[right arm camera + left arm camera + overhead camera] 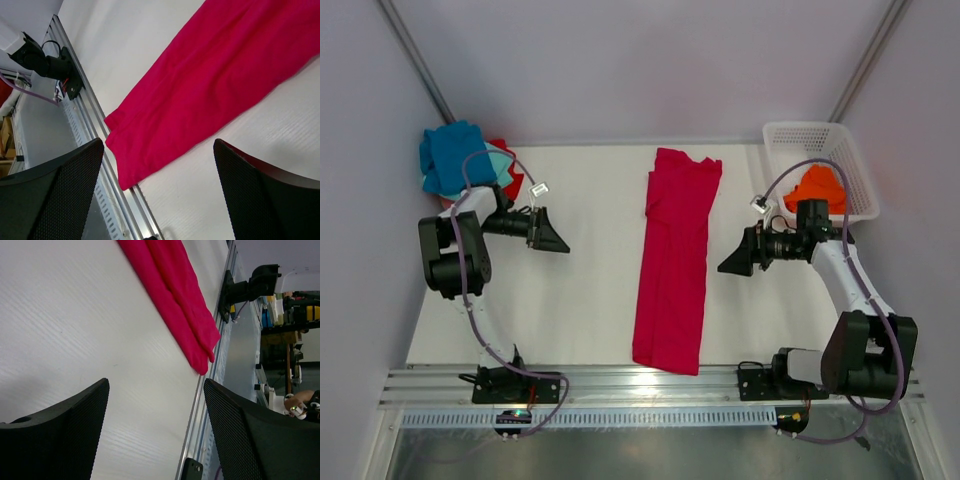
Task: Fold and stack the t-shirts
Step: Fold the tshirt
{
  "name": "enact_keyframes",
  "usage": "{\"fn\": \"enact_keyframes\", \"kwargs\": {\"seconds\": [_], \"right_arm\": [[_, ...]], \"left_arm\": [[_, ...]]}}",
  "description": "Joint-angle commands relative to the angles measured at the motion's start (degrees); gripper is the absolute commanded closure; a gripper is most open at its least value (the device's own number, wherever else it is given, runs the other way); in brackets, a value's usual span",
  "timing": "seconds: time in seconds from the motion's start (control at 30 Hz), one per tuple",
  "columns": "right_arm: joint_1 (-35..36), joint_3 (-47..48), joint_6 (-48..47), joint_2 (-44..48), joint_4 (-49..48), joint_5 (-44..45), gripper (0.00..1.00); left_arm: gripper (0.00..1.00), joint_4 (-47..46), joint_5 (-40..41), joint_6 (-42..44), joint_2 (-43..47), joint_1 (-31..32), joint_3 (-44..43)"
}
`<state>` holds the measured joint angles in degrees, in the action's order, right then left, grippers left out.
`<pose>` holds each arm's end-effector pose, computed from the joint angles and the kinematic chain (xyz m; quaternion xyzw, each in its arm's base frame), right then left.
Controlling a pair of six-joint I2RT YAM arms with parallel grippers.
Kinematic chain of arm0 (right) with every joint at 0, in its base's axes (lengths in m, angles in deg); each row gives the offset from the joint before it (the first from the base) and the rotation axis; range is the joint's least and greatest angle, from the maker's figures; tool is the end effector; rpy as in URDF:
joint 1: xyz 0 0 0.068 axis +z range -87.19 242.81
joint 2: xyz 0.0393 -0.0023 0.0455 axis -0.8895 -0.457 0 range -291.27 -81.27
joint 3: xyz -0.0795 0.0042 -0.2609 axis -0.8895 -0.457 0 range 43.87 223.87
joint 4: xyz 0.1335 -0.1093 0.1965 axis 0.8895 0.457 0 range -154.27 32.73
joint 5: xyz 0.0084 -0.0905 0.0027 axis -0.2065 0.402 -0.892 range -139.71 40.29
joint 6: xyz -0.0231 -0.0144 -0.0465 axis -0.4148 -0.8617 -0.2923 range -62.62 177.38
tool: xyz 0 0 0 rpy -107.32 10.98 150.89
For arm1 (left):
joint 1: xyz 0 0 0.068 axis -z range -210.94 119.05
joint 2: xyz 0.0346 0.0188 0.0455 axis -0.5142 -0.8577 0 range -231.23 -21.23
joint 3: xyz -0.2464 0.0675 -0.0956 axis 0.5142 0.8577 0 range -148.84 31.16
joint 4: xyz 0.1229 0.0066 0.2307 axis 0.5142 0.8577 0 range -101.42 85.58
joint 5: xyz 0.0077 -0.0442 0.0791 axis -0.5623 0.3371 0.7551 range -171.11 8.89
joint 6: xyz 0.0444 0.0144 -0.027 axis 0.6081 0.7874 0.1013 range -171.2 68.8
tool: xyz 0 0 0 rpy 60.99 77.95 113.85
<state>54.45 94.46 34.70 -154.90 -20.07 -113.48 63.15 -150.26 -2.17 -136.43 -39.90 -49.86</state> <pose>0.2316 -0.0017 0.2434 -0.2072 0.8129 0.4541 0.3000 0.3419 0.0202 0.1822 0.1915 0.7949 -0.5548 0.1540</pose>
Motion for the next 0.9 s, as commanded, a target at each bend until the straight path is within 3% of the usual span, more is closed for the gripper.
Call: {"fn": "enact_keyframes", "kwargs": {"seconds": [0.0, 0.13, 0.23, 0.33, 0.5, 0.6, 0.63, 0.67, 0.77, 0.87], "right_arm": [[4.82, -1.89, 4.22, 3.22, -9.39, 2.24, 0.06], [11.5, -4.09, 4.75, 5.77, -13.52, 2.94, 0.06], [17.92, -4.36, 3.78, 7.35, -14.06, 4.52, 0.06], [24.25, -4.09, 4.13, 6.48, -13.53, 5.85, 0.06], [29.1, -4.44, 2.55, 4.46, -12.74, 10.67, 0.06], [30.33, -4.53, 2.55, 5.24, -14.05, 13.48, 0.06], [30.68, -4.27, 2.46, 5.42, -14.41, 17.15, 0.06], [30.77, -3.92, 2.55, 5.42, -14.93, 19.62, 0.06], [30.77, -1.9, 1.41, 5.42, -16.95, 27.96, 0.06], [31.3, -0.84, -1.04, 5.68, -18.89, 36.39, 0.06]], "left_arm": [[0.22, 20.71, -5.74, 10.19, 1.99, 0.6, 1.82], [0.24, 20.62, -6.45, 15.81, 5.94, 1.56, 6.38], [0.26, 20.53, -5.12, 19.25, 9.72, 5.86, 9.9], [0.27, 20.1, -4.77, 19.09, 12.01, 8.25, 10.0], [0.23, 15.37, -3.54, 16.19, 13.68, 12.72, 10.26], [0.2, 5.64, 4.51, 3.23, 16.92, 15.35, 10.79], [0.18, -5.81, 14.12, -9.01, 19.81, 15.98, 11.05], [0.17, -12.01, 18.65, -14.35, 21.58, 17.11, 11.49], [0.15, -23.38, 27.9, -19.85, 25.28, 19.05, 10.62], [0.14, -19.65, 29.85, -19.68, 23.88, 22.73, 6.49]]}}
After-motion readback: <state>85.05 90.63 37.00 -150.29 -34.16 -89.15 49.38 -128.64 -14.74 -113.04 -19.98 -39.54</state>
